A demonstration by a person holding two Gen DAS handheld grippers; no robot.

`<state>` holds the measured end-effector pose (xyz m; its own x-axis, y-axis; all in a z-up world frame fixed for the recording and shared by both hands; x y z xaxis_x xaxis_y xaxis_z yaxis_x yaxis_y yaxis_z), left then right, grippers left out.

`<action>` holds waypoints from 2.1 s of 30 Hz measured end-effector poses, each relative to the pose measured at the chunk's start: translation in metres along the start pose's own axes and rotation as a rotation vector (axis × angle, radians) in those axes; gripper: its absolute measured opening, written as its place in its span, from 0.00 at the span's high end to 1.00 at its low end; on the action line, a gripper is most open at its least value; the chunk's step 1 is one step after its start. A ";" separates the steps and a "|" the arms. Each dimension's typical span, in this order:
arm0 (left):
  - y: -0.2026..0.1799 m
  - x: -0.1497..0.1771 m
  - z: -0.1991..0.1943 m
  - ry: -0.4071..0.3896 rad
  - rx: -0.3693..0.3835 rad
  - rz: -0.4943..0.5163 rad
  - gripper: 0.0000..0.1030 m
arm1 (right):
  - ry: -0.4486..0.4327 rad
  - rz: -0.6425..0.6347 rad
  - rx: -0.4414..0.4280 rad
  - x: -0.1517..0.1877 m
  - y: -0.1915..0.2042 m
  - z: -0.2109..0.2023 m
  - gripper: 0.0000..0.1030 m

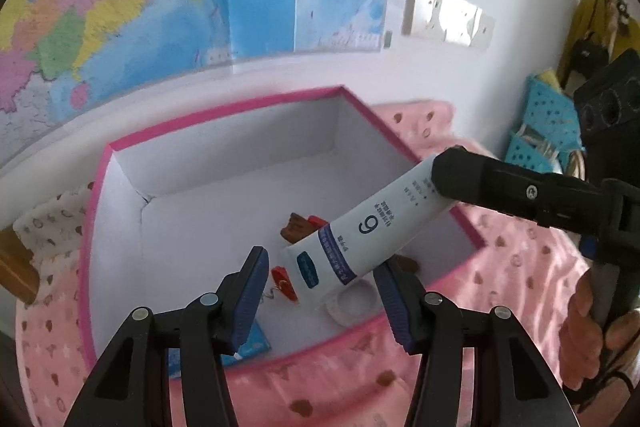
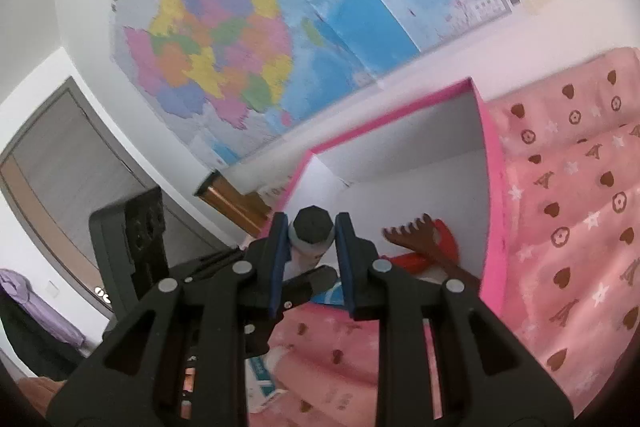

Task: Organize rigid objects
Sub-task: 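Open the right gripper to drop the tube into the box, then move the right gripper to the blue-and-white medicine box and grasp it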

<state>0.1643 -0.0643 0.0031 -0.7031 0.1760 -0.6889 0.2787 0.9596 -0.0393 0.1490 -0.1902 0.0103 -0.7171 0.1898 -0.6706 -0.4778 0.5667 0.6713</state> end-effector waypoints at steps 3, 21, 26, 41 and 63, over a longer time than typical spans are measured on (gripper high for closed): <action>-0.001 0.004 0.012 0.027 -0.024 0.010 0.46 | 0.038 -0.011 0.098 0.004 -0.016 0.011 0.74; 0.085 0.113 -0.088 -0.069 -0.124 -0.149 0.43 | 0.152 -0.243 0.086 0.083 0.053 -0.003 0.56; 0.101 0.151 -0.085 0.001 -0.166 -0.200 0.43 | 0.310 -0.268 0.016 0.132 0.071 0.026 0.56; 0.103 0.178 -0.095 0.007 -0.194 -0.207 0.43 | 0.517 -0.232 -0.038 0.201 0.086 0.082 0.56; 0.104 0.203 -0.086 0.100 -0.038 -0.216 0.45 | 0.532 -0.213 -0.002 0.207 0.087 0.104 0.56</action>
<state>-0.0056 0.0899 -0.0791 -0.8056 -0.0157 -0.5923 0.0909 0.9845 -0.1497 0.0111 -0.0183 -0.1027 -0.7614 -0.3586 -0.5401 -0.6403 0.5466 0.5397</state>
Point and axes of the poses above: each gripper's, at about its wrist camera, not at the fingertips, and z roughly the way its jaws point, y to its left, x to its underside, the point moved 4 cm from there along z, roughly the way its jaws point
